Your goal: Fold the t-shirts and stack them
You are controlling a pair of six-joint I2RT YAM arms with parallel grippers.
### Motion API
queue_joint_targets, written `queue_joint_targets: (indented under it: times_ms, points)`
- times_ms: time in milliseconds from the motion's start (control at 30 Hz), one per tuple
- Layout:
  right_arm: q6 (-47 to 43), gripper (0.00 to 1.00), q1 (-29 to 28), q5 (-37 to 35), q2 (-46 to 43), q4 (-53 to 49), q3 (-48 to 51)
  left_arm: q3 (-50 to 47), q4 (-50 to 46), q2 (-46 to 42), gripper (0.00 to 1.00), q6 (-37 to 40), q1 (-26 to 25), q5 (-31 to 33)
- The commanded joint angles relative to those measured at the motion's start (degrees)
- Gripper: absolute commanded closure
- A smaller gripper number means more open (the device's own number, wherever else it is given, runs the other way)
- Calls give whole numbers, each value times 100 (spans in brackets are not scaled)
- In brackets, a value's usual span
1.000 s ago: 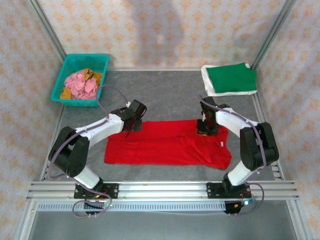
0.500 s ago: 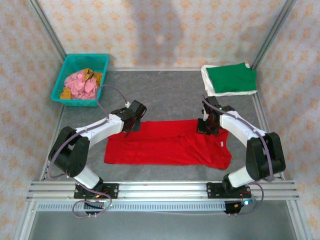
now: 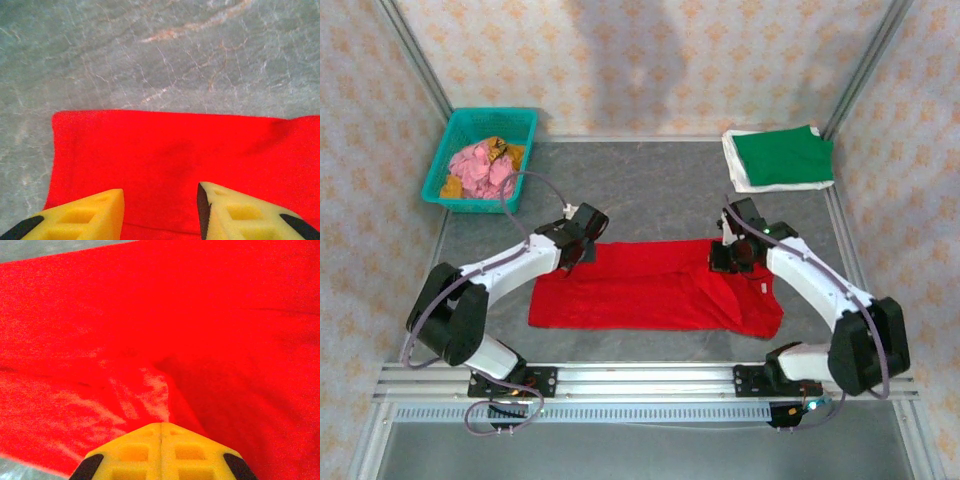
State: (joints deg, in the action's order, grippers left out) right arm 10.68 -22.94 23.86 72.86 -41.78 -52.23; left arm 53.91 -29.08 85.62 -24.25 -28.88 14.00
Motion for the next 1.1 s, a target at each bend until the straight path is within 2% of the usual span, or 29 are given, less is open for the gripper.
queue_joint_targets:
  times_ms: [0,133,267,333,433,500,567,600,700,833,933,1067]
  points:
    - [72,100,-470,456,-365,-485,127,-160,-117,-251,55,-180,-4,405]
    - [165,100,-1320,664,-333,-533,355,-247,-88,-308,54,-241,4,521]
    - [156,98,-2094,978,359,-575,196,-244,-80,-291,54,-305,2,580]
    - [110,83,-2319,1097,665,-525,161,-248,-59,-313,53,-330,5,583]
    - [146,76,-2382,945,821,-454,46,-233,-69,-311,53,-310,7,609]
    - [284,64,-2332,543,578,-447,-141,-200,-105,-300,53,-283,19,630]
    - [713,58,-1891,235,80,-246,-145,-165,-158,-301,53,-267,19,639]
    - [991,53,-1446,190,-222,-43,-30,-156,-160,-309,53,-243,21,623]
    - [1411,49,65,13,-924,319,321,-173,-44,-340,53,-134,13,504]
    - [1460,49,1592,219,-796,831,522,-122,86,-370,52,-41,9,284]
    - [1297,51,2193,290,-190,945,430,-72,34,-456,52,17,11,283]
    - [1162,53,2644,272,470,1074,351,-209,33,-649,51,48,23,451]
